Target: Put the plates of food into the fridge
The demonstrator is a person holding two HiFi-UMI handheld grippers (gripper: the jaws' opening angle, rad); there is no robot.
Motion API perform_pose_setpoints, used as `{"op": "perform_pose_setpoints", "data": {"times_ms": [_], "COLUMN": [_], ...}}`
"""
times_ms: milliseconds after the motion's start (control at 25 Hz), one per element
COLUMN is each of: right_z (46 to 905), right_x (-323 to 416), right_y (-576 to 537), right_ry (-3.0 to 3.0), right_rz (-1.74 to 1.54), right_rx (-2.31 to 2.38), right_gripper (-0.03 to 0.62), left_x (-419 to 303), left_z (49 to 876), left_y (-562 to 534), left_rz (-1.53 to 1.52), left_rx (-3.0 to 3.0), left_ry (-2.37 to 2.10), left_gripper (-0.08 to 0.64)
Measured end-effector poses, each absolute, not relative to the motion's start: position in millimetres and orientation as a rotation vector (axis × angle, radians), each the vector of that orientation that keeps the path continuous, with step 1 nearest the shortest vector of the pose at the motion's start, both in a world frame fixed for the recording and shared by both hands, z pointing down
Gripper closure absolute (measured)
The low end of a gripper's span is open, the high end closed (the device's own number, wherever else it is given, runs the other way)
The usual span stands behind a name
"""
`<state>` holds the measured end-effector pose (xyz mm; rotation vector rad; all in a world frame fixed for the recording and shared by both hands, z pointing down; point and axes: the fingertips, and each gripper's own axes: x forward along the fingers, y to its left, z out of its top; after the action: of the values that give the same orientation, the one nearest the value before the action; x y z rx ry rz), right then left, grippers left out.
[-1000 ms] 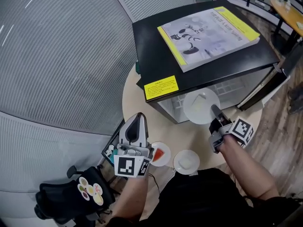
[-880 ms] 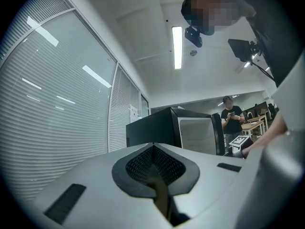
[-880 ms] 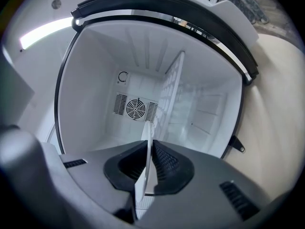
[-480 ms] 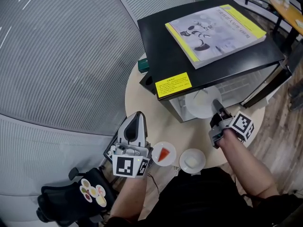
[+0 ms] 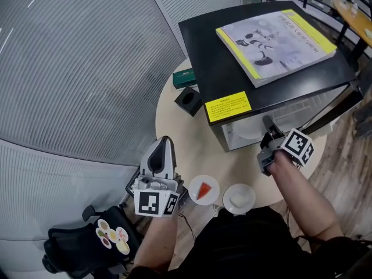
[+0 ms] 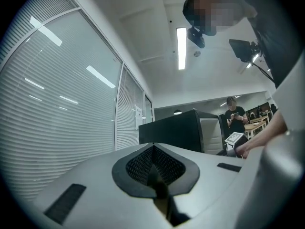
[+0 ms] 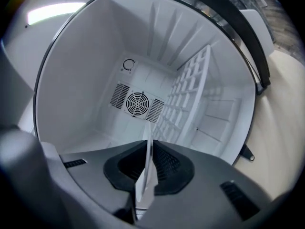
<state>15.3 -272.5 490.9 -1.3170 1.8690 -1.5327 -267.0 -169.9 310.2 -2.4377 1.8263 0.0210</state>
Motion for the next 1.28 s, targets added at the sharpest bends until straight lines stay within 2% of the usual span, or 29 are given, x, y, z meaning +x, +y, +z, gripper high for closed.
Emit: {"op": "perform_pose_setpoints", "data": {"times_ms": [760,1040,1280], "right_z": [478,485,499], "right_x": [-15,-27,-26], "right_y": [-315,-326,-329], "right_ry": [2.463,2.743,2.811], "right_rz": [-1.162,-0.979,-1.062], "right_rx": [-1.619,-1.678,-1.671], "right_gripper": [0.563,0.52,0.502], "left_x": [-287,-290,-290], "left_z": [316,318,317], "left_y": [-182,-181,-178], "left_rz": [-0.013,-0.035,-0.054], "left_rx": [-2.435,-2.425,-2.411], "left_ry": [1.831,1.844,1.849], "left_gripper": [0.558,0.558,0.558]}}
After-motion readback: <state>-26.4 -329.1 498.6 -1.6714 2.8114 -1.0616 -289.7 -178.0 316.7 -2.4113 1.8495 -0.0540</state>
